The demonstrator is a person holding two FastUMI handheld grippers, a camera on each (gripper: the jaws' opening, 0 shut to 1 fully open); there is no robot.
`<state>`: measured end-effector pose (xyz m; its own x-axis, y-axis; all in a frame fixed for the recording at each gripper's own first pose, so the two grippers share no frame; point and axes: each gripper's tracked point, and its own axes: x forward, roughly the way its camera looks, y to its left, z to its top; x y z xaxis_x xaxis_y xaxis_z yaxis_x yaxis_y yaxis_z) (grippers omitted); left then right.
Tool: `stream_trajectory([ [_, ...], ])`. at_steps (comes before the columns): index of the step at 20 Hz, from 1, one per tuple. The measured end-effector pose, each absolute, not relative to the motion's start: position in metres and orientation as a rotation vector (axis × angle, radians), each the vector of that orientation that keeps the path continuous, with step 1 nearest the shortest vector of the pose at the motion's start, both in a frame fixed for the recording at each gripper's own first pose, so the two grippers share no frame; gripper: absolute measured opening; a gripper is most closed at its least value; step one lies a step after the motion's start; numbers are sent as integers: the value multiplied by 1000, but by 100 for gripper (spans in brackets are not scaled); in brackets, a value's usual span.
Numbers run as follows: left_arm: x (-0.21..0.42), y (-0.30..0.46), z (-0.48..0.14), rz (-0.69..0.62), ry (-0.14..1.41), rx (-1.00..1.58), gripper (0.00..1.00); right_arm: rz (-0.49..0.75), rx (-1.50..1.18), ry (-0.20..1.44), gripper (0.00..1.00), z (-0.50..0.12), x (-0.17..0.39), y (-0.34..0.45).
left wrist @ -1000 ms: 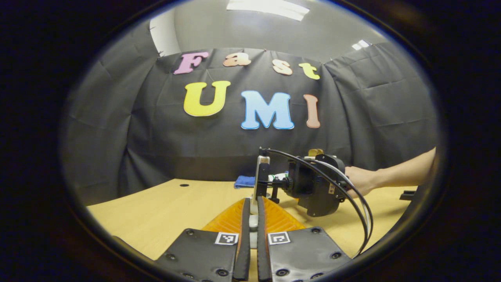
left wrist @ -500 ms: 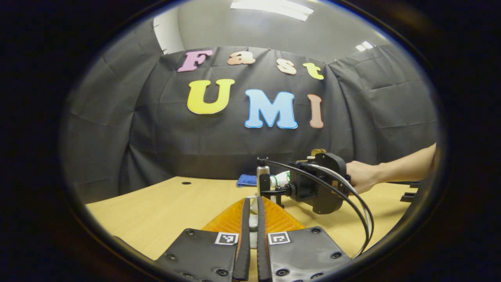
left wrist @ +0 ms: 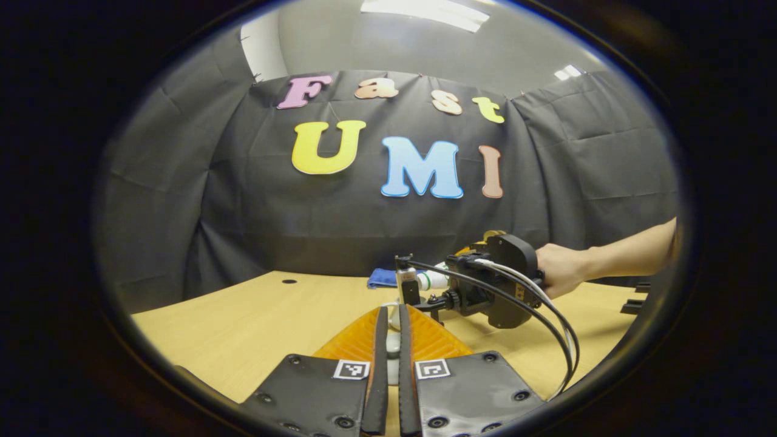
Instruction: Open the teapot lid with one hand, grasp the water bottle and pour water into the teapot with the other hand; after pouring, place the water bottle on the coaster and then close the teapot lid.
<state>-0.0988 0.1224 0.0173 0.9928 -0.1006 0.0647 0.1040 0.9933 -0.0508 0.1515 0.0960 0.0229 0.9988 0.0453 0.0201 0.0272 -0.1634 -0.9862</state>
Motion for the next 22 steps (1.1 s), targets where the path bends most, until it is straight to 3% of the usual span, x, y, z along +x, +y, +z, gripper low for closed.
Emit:
stream_trajectory([
  [5, -98, 122, 17, -103, -55, -55, 17, 5, -1767, -70, 72, 26, 153, 96],
  [6, -98, 123, 15, -102, -53, -53, 13, 1, -1773, -77, 72, 27, 154, 96],
  [10, -96, 122, 12, -101, -46, -53, 18, -17, -1800, -105, 72, 27, 153, 98],
  [11, -97, 123, 13, -101, -46, -52, 13, -20, -1808, -111, 72, 28, 152, 99],
  [14, -98, 125, 15, -98, -51, -52, 18, -32, -1828, -129, 72, 29, 152, 100],
  [15, -98, 125, 16, -97, -53, -52, 13, -33, -1831, -132, 72, 28, 151, 101],
  [17, -98, 126, 15, -95, -51, -53, 18, -41, -1848, -142, 72, 30, 153, 101],
  [22, -98, 126, 14, -96, -47, -56, 17, -62, -1869, -160, 72, 30, 153, 101],
])
